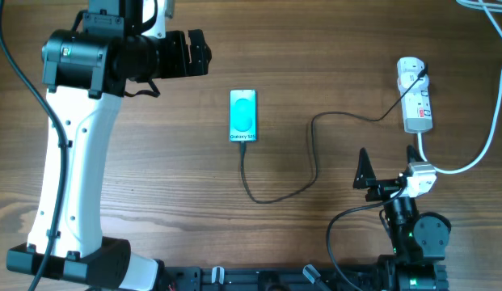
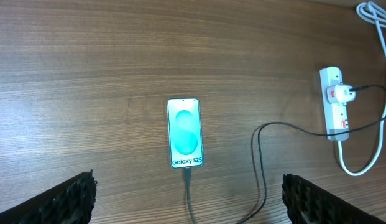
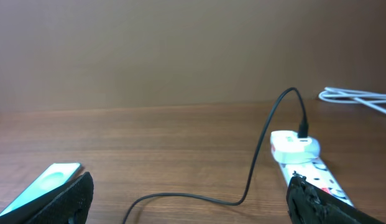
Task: Plug charger to phone and switch on socket
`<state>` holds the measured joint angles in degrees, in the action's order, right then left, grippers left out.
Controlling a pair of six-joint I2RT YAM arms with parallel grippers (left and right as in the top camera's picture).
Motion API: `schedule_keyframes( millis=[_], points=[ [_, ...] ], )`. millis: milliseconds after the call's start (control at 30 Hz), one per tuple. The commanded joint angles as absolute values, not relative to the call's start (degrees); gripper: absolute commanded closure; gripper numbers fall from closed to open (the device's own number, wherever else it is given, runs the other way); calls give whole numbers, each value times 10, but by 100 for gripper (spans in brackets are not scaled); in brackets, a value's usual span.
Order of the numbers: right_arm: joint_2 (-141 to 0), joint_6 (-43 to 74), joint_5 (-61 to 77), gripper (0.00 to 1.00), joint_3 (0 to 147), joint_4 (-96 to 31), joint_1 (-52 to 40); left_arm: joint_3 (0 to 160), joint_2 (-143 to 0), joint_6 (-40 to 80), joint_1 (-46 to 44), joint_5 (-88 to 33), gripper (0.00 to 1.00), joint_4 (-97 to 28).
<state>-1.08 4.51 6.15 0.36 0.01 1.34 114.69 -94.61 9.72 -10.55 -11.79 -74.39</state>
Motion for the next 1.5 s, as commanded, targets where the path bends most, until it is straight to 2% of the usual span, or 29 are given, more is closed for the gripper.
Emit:
schedule_keyframes(
  millis=[0, 200, 1467],
  points=[
    [-2, 11, 44, 0, 3, 0, 16, 1145, -946, 94, -107, -114, 0, -742],
    [-2, -80, 41, 0, 3, 0, 16, 1145, -946, 94, -107, -114, 0, -742],
    [-4, -74, 41, 0, 3, 1, 16, 1145, -946, 94, -107, -114, 0, -742]
  ],
)
